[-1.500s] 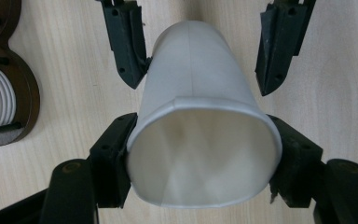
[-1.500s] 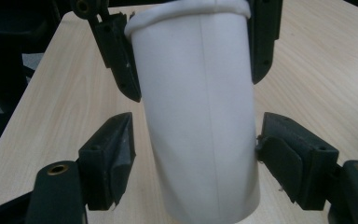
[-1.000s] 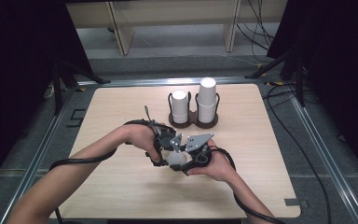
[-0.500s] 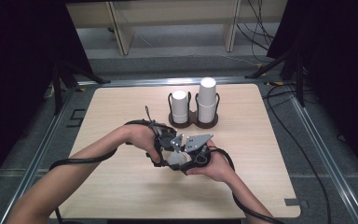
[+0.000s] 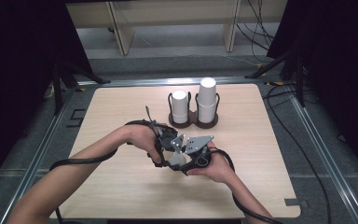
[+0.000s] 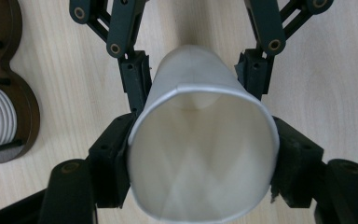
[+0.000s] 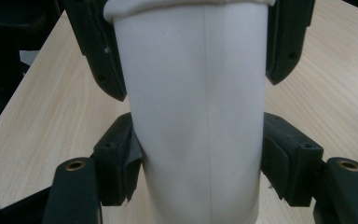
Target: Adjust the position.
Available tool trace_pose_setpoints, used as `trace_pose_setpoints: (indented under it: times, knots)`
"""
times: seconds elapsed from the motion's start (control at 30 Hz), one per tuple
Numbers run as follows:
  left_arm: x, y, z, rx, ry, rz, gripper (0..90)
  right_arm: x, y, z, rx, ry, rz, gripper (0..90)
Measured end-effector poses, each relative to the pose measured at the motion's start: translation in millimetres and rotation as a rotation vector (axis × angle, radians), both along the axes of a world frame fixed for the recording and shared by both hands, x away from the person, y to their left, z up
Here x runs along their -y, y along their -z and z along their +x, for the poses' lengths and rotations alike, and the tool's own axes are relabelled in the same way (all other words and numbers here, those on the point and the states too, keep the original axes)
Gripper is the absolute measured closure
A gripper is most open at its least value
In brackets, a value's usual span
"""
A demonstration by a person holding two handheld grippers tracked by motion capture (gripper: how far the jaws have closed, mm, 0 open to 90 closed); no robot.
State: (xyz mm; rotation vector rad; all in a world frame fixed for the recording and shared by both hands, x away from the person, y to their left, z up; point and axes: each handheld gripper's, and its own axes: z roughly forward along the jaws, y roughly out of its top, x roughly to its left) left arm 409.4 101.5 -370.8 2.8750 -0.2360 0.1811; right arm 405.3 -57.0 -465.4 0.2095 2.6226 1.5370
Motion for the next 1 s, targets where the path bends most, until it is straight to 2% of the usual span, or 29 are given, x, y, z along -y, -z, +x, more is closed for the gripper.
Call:
trace_pose_setpoints:
  times: [0.07, 0.17, 0.23, 0.27, 0.3, 0.33, 0.43, 0.53, 0.6, 0.67, 0.7, 0.73, 0.77, 0.8, 0.83, 0.9, 0.93, 1.0]
  knots:
    - [-1.0, 0.5, 1.0, 0.012, 0.021, -0.031, 29.0, 0.9, 0.1, -0.1, 0.016, -0.005, -0.003, 34.4]
    - [-4.2, 1.6, 0.2, 0.015, 0.033, -0.081, 20.9, 3.0, 1.0, -2.4, 0.008, 0.012, 0.005, 34.4]
    - [-6.5, 2.2, -1.5, 0.022, 0.022, -0.117, 16.1, 4.9, 1.9, -2.4, 0.021, 0.022, 0.015, 34.4]
    - [-8.8, 2.0, -2.6, 0.02, 0.023, -0.152, 14.3, 6.1, 2.2, -2.8, 0.018, 0.032, 0.021, 34.4]
    - [-9.8, 3.8, -4.7, 0.005, -0.005, -0.201, 14.0, 8.3, 3.1, -3.7, 0.012, 0.039, 0.034, 34.4]
    - [-11.0, 2.0, -3.7, 0.021, 0.011, -0.194, 12.9, 10.7, 4.0, -4.4, 0.006, 0.046, 0.046, 34.4]
    - [-16.9, -0.2, -4.5, 0.041, -0.001, -0.258, 11.4, 13.8, 6.2, -5.2, 0.007, 0.059, 0.063, 34.4]
    - [-23.7, -1.4, -5.9, 0.038, -0.029, -0.336, 9.6, 21.6, 6.8, -8.1, -0.009, 0.079, 0.087, 34.4]
    - [-28.6, -1.5, -7.5, 0.043, -0.043, -0.378, 9.0, 22.9, 6.9, -7.9, 0.007, 0.081, 0.095, 34.4]
    - [-33.3, 0.0, -9.5, 0.047, -0.068, -0.439, 7.6, 26.9, 7.8, -10.7, -0.015, 0.102, 0.109, 34.4]
    - [-35.7, 1.0, -10.6, 0.051, -0.079, -0.466, 6.6, 28.6, 8.1, -9.9, 0.009, 0.1, 0.118, 34.3]
    - [-38.3, 2.1, -11.8, 0.055, -0.09, -0.492, 5.9, 31.2, 8.0, -11.8, -0.02, 0.106, 0.113, 34.3]
    - [-41.0, 2.5, -12.7, 0.064, -0.099, -0.511, 5.6, 32.8, 8.2, -12.8, -0.013, 0.118, 0.122, 34.3]
    - [-43.4, 3.5, -13.5, 0.068, -0.115, -0.536, 5.1, 34.9, 8.3, -13.7, -0.027, 0.117, 0.122, 34.3]
    - [-46.3, 5.0, -14.7, 0.072, -0.136, -0.572, 4.8, 36.8, 8.3, -14.3, -0.018, 0.129, 0.127, 34.3]
    - [-50.2, 6.4, -15.3, 0.073, -0.152, -0.613, 4.5, 40.4, 8.5, -15.2, -0.014, 0.139, 0.14, 34.3]
    - [-53.0, 6.2, -17.2, 0.074, -0.169, -0.63, 4.5, 41.5, 8.6, -16.3, -0.026, 0.143, 0.147, 34.3]
    - [-57.2, 8.0, -19.6, 0.074, -0.198, -0.692, 4.5, 45.0, 8.6, -17.4, -0.018, 0.155, 0.164, 34.3]
